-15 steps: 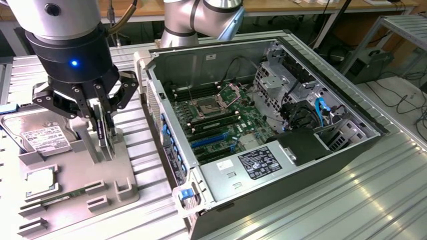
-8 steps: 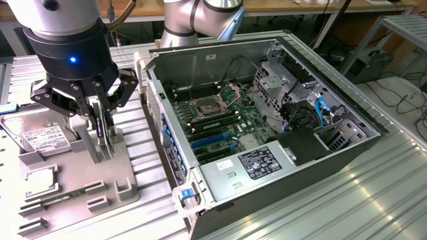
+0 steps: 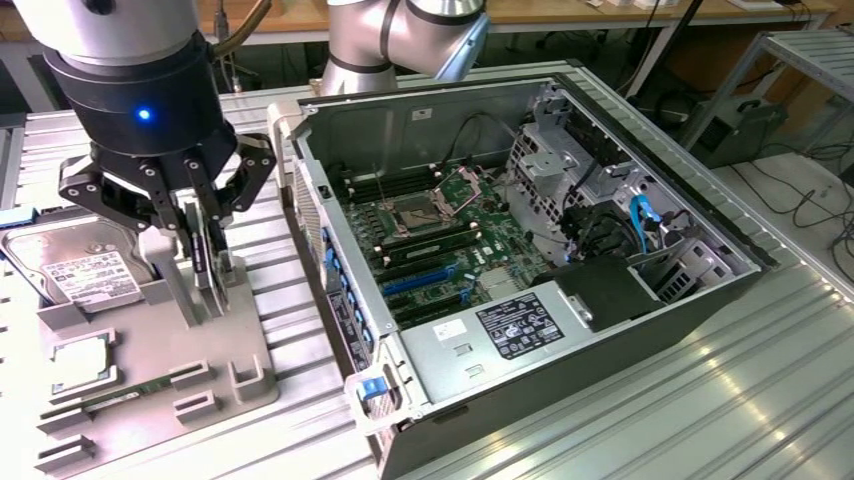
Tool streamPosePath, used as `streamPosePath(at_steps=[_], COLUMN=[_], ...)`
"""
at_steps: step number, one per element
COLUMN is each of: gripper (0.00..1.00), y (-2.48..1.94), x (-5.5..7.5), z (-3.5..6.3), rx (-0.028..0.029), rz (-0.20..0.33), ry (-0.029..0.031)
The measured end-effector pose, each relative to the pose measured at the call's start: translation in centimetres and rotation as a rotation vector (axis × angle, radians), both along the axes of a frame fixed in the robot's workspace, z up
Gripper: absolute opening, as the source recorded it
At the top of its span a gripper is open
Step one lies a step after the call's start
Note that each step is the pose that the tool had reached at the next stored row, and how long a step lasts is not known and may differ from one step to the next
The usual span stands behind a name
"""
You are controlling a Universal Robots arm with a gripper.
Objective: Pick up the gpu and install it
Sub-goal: 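Pick up the gpu and move the gpu toward the slot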
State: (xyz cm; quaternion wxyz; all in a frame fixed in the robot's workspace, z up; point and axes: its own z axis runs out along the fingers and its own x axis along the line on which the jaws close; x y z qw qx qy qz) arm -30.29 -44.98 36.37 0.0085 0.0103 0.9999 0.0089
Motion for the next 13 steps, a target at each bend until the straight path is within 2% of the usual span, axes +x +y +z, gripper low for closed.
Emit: streamPosePath(at_steps=[13], gripper=[0.27], y=[-0.01], x=[0.0], z=[0.61], rx=[0.0], rz=[0.0], ry=[0.0001])
